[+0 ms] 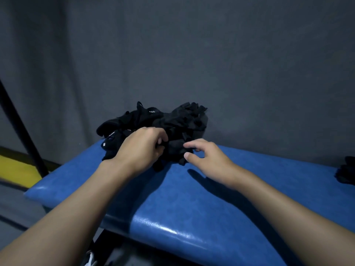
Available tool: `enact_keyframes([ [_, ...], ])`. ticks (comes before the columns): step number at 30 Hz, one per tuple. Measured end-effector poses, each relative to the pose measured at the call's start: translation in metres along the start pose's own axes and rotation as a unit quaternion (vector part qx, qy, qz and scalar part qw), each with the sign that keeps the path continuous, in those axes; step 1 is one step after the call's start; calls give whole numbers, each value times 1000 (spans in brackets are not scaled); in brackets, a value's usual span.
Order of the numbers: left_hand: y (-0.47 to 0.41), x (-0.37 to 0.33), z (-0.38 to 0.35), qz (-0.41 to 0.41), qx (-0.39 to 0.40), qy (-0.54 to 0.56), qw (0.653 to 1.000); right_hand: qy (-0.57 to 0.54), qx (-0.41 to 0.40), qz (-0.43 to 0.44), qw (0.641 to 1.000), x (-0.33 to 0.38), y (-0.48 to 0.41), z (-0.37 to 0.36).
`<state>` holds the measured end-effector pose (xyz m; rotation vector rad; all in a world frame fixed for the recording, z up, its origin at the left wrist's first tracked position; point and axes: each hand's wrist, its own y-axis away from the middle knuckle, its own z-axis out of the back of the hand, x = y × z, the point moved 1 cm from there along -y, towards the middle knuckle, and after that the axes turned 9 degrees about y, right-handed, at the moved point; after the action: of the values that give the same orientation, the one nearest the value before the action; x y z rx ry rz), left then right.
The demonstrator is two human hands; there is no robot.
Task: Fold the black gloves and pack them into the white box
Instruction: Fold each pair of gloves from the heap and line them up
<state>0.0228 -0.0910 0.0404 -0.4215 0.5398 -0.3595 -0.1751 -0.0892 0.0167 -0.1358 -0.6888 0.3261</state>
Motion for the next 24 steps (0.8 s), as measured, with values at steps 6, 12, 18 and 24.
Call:
enact_keyframes([
  [6, -2, -17, 2, -35, -37, 59, 997, -58, -91, 28, 994, -4, 9, 20],
  [12, 0, -47, -14, -66, 1, 156, 986, -97, -145, 11, 985, -22, 34, 48],
  [18, 2, -82, -38, -81, 68, 234, 966, -103, -175, -46, 978, -53, 71, 74],
  [24, -1, -100, -71, -82, 130, 246, 957, -117, -151, -120, 974, -87, 100, 94],
])
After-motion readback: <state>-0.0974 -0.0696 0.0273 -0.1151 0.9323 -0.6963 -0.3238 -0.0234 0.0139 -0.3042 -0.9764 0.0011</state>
